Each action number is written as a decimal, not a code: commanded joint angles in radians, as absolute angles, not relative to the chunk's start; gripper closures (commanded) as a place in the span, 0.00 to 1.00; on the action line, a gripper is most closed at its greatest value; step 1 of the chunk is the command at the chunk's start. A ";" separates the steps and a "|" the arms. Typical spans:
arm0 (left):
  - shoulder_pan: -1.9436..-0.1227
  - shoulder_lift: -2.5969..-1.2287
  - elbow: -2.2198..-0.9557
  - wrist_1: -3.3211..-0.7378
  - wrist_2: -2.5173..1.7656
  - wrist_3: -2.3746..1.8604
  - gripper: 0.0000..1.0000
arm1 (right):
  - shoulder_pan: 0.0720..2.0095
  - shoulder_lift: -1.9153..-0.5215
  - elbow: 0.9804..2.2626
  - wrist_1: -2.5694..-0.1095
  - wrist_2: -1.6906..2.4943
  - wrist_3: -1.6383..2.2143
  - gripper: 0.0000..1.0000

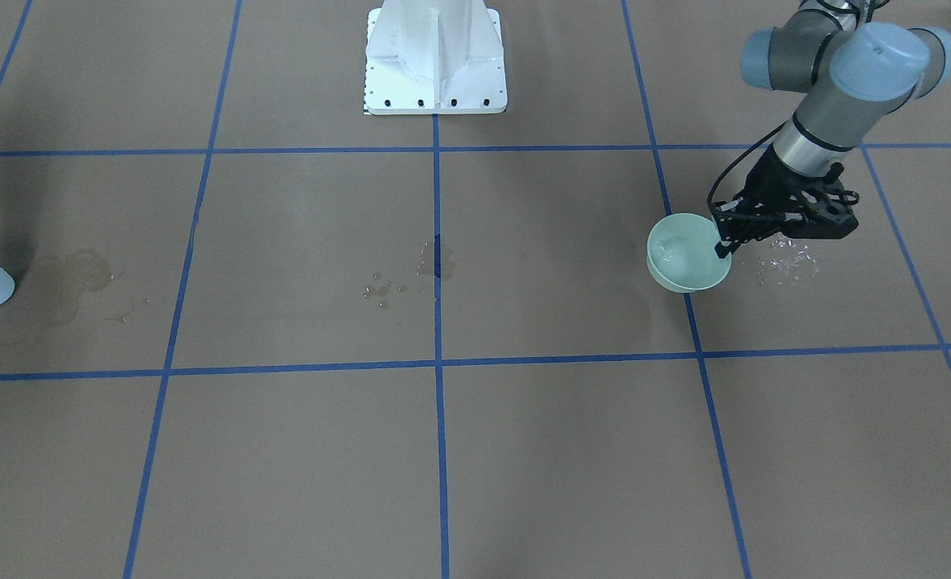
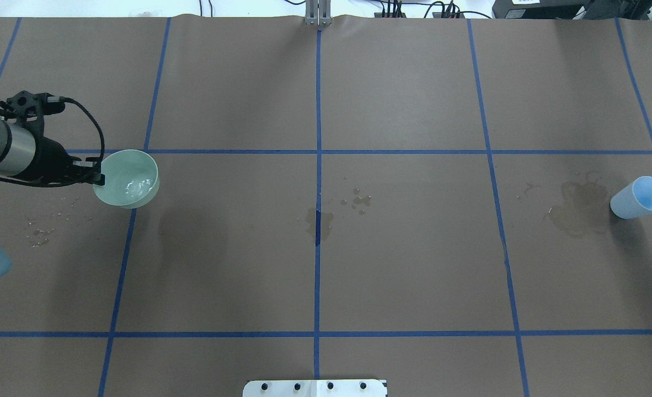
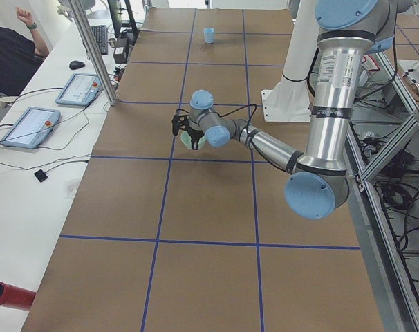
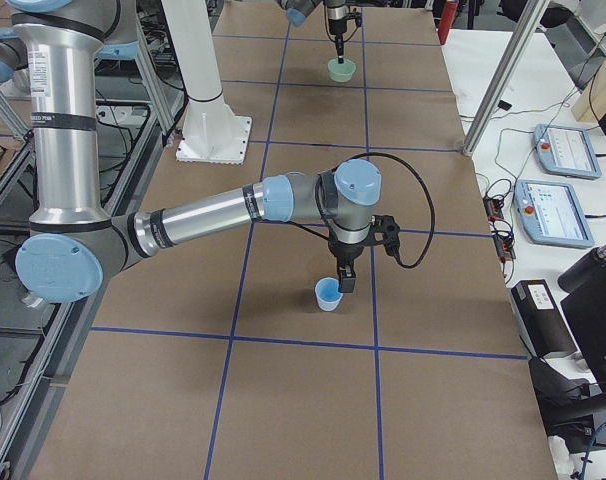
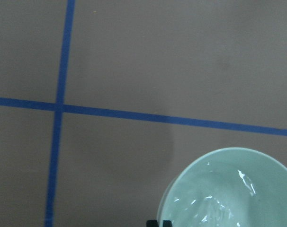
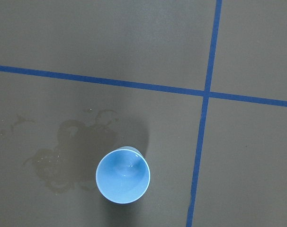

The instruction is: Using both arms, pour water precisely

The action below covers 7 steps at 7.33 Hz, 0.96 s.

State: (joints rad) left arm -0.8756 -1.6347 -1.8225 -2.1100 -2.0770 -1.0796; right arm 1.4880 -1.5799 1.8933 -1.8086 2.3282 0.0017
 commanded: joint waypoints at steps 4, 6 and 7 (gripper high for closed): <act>-0.960 -1.618 -1.637 -2.181 -2.112 -0.976 1.00 | 1.486 -1.577 1.891 -1.809 2.327 0.003 0.01; -0.959 -1.620 -1.611 -2.183 -2.112 -0.974 1.00 | 1.488 -1.575 1.891 -1.809 2.327 0.002 0.01; -0.959 -1.621 -1.606 -2.184 -2.111 -0.974 1.00 | 1.488 -1.575 1.891 -1.809 2.329 -0.003 0.01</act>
State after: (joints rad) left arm -0.9594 -1.6197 -1.6164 -2.1830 -2.1119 -0.9748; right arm 1.4877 -1.5757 1.8913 -1.8086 2.3273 0.0011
